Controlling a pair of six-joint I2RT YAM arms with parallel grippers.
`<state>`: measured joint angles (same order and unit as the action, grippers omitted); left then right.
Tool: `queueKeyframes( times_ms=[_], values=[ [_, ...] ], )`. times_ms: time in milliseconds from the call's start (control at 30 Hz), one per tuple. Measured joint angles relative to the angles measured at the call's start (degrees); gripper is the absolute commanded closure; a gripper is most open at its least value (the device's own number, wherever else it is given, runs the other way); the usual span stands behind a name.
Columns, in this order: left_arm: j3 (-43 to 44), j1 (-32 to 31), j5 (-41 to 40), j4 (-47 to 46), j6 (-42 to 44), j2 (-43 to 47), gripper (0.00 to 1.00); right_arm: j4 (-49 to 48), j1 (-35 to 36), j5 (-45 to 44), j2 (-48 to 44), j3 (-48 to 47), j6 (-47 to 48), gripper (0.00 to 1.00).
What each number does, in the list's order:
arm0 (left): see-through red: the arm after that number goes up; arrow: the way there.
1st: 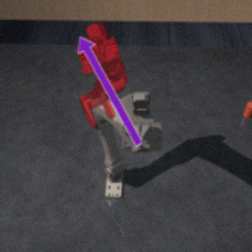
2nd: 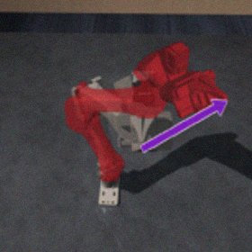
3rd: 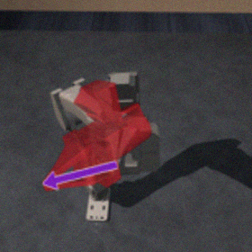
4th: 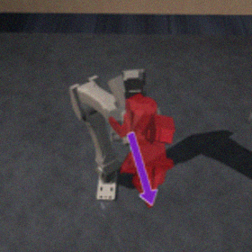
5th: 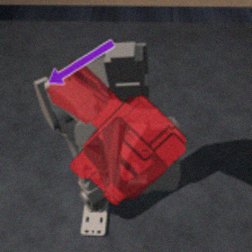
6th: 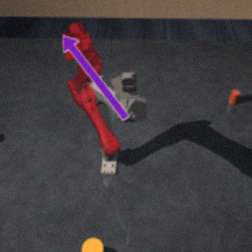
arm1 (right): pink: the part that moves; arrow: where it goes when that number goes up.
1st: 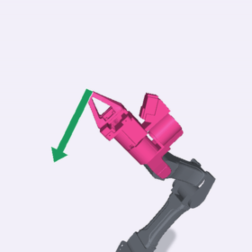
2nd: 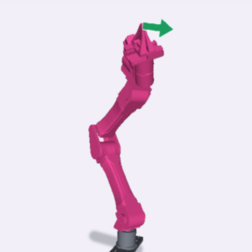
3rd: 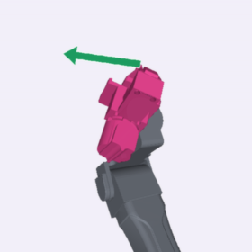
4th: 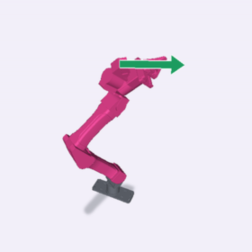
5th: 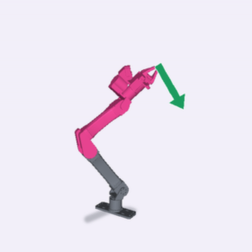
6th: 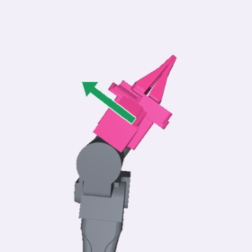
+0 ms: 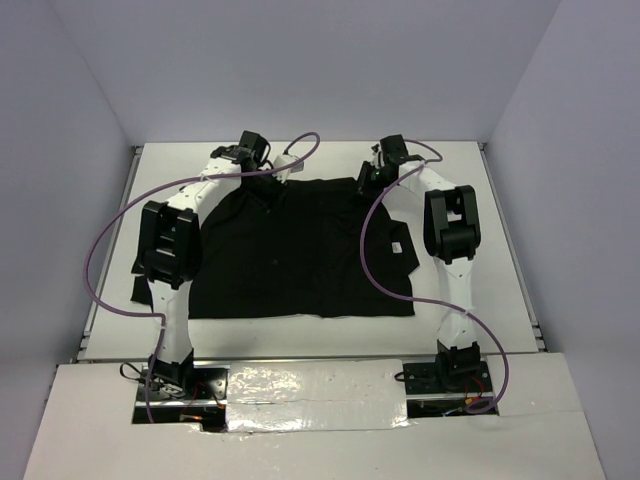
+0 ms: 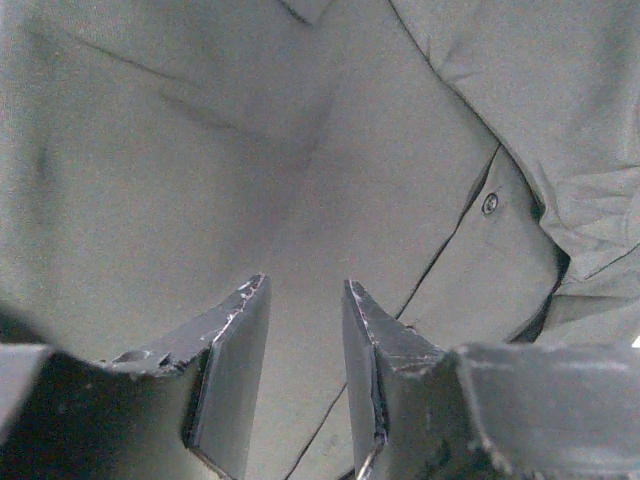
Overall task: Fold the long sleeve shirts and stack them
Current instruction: Fold the shirt
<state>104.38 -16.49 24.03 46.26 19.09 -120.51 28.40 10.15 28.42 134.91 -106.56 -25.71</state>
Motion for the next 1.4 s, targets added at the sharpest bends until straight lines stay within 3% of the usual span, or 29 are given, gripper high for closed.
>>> queueKeyframes(
  times_ms=[167,300,500,533,633,733,1033,1400],
  values=[
    [0.00,0.00,-0.11,0.02,0.09,-0.28,0.53,-1.33,0.44,1.40,0.04,0.11,-0.15,1.00],
    [0.33,-0.20,-0.70,-0.02,0.68,-0.28,0.49,-1.79,0.57,2.25,0.02,0.09,-0.20,1.00],
    [0.00,-4.44,-5.88,-3.30,9.77,0.07,0.36,-2.36,0.59,5.22,-1.09,0.11,-1.88,1.00],
    [-0.96,-5.84,-7.21,-5.01,11.52,0.42,0.27,-2.69,0.59,5.84,-1.77,0.26,-2.60,1.00],
    [-2.25,-9.55,-9.01,-8.70,16.17,1.03,0.18,-4.22,0.59,7.50,-4.37,1.51,-4.87,1.00],
    [-2.27,-12.92,-9.35,-13.57,20.55,1.38,0.01,-5.99,0.59,8.87,-7.32,2.78,-7.61,1.00],
    [-2.62,-14.88,-12.68,-26.08,23.78,1.77,0.01,-11.37,0.70,9.51,-12.76,8.04,-15.69,1.00],
    [-3.10,-15.47,-14.84,-31.19,16.57,-0.63,0.01,-18.14,1.29,8.85,-15.26,15.50,-26.47,1.00]
  ],
)
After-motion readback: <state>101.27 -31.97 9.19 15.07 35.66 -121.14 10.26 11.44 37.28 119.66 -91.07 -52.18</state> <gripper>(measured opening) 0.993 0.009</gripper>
